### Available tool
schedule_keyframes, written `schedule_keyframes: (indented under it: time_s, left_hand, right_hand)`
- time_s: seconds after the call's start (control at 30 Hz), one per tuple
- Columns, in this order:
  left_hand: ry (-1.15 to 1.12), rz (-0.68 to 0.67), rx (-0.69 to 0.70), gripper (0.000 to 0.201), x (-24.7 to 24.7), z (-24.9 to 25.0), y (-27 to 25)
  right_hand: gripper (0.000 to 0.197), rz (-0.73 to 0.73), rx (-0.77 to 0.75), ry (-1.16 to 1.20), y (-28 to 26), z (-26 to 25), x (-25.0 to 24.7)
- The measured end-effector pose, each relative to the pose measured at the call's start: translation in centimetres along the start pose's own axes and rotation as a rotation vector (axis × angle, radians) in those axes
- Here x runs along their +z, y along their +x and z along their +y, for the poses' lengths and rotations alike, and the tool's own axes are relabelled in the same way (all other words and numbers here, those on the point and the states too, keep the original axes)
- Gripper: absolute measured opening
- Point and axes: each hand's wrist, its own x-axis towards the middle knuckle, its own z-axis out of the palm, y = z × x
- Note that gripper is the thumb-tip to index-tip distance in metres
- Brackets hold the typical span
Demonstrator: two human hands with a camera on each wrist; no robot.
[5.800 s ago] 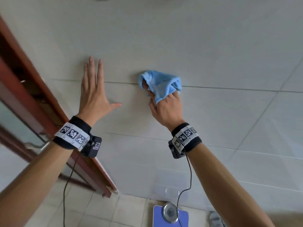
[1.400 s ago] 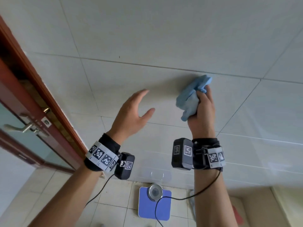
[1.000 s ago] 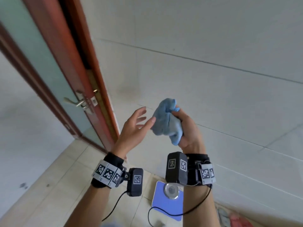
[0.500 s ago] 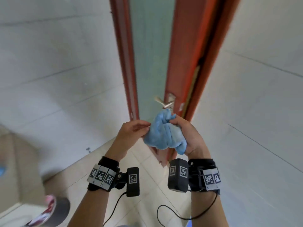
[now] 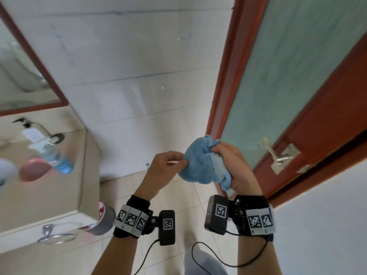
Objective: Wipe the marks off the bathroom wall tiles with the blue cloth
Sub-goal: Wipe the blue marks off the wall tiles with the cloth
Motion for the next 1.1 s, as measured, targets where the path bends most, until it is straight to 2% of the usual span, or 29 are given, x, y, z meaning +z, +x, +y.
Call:
schedule_keyframes:
  time_s: [0.07, 0.13, 0.37, 0.47, 0.53, 0.57, 0.63, 0.67, 0.73, 0.8, 0.87, 0.93, 1.0, 1.1]
  left_hand:
    - [0.021, 0.117, 0.043, 0.007, -1.1, 0.1, 1.5]
    - [0.06, 0.203, 0.097, 0.007, -2.3, 0.6, 3.3]
    - [0.292, 0.371, 0.392, 0.011, -5.5, 3.8, 10.8]
    - [0.411, 0.351, 0.421, 0.028, -6.0, 4.4, 13.9]
    - [0.454, 0.356, 0.382, 0.047, -6.0, 4.3, 15.5]
    - [0.457, 0.374, 0.358, 0.054, -6.0, 4.3, 16.2]
    - [0.47, 0.432, 0.338, 0.058, -6.2, 4.0, 17.3]
    - [0.482, 0.467, 0.338, 0.057, -6.4, 3.9, 17.8]
    - [0.508, 0.544, 0.329, 0.053, -7.1, 3.6, 18.8]
    - [0.482, 0.633, 0.305, 0.049, -8.0, 3.5, 19.7]
    - [0.417, 0.709, 0.296, 0.037, -9.1, 3.6, 20.6]
    - [0.325, 0.761, 0.285, 0.023, -10.4, 3.8, 21.5]
    - [0.188, 0.765, 0.269, 0.014, -11.5, 4.3, 22.5]
    - [-0.018, 0.716, 0.234, 0.011, -12.5, 5.1, 23.9]
  right_hand:
    - [0.021, 0.016, -0.035, -0.03, 2.8, -0.7, 1.1]
    - [0.02, 0.063, -0.132, -0.142, 5.7, -1.6, 2.4]
    - [0.028, 0.053, -0.351, -0.131, 16.2, -6.1, 8.8]
    - [0.034, -0.033, -0.292, 0.002, 19.9, -7.5, 11.6]
    - [0.066, -0.187, -0.157, 0.115, 21.8, -8.1, 12.7]
    - [0.068, -0.263, -0.11, 0.141, 22.4, -8.3, 13.1]
    - [0.044, -0.402, -0.066, 0.188, 23.7, -8.2, 13.6]
    - [0.04, -0.459, -0.03, 0.233, 24.3, -8.2, 13.8]
    - [0.053, -0.598, 0.036, 0.339, 25.1, -8.6, 14.1]
    - [0.061, -0.656, 0.012, 0.342, 26.5, -8.7, 14.4]
    - [0.055, -0.69, -0.046, 0.256, 28.3, -8.7, 14.4]
    - [0.043, -0.691, -0.133, 0.123, 29.8, -8.7, 14.3]
    - [0.042, -0.655, -0.138, -0.02, 30.8, -8.7, 14.9]
    - [0.054, -0.632, 0.045, -0.136, 31.7, -8.4, 15.9]
